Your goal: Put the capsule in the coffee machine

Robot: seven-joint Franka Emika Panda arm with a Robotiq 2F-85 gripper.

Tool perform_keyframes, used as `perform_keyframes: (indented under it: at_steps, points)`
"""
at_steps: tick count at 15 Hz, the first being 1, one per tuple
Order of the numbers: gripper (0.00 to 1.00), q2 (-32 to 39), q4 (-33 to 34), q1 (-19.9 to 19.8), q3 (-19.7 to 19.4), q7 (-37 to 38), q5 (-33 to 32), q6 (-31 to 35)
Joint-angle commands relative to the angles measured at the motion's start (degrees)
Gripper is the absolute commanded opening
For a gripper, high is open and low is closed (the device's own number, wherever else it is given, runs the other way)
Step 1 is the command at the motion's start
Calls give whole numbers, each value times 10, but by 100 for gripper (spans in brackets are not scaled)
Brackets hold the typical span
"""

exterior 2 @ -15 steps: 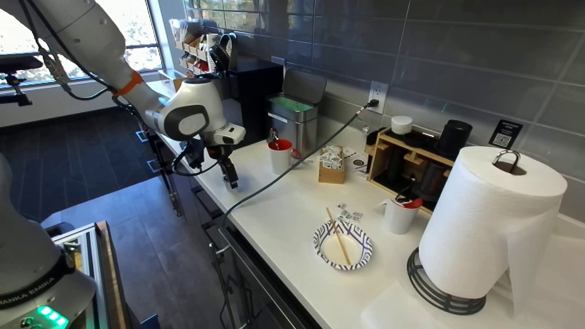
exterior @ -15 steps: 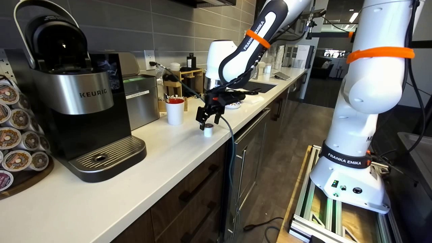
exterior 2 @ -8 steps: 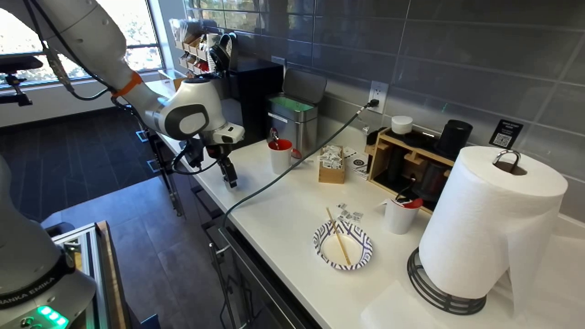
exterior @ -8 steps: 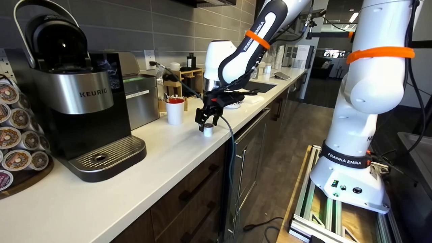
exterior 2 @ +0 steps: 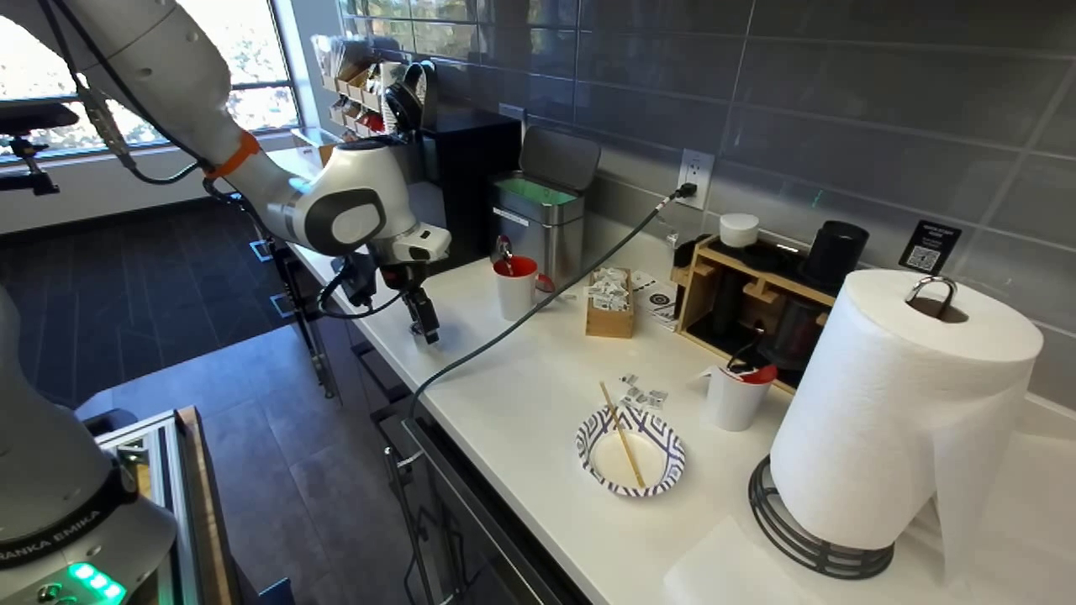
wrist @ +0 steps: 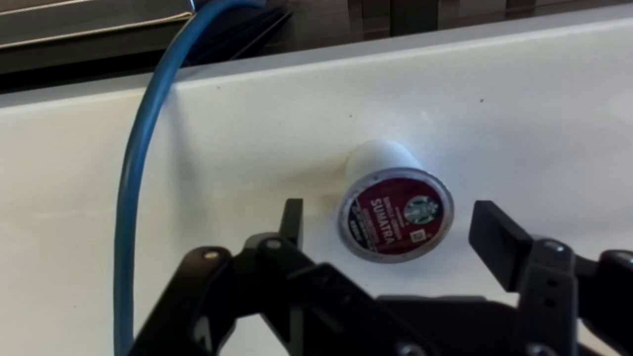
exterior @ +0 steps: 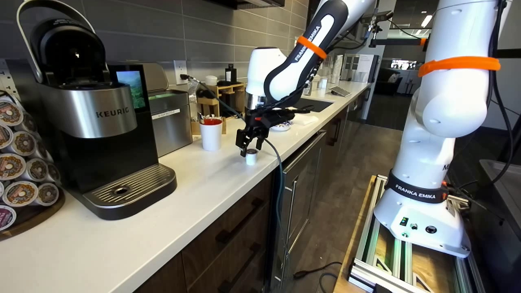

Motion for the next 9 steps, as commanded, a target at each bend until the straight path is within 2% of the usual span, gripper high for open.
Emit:
perform_keyframes:
  at_steps: [1, 4, 9]
  points:
    - [81, -11, -1, 11, -5, 15, -16, -27]
    - [77, -15, -3, 12, -5, 17, -18, -41]
    - [62, -27, -8, 12, -5, 33, -34, -45]
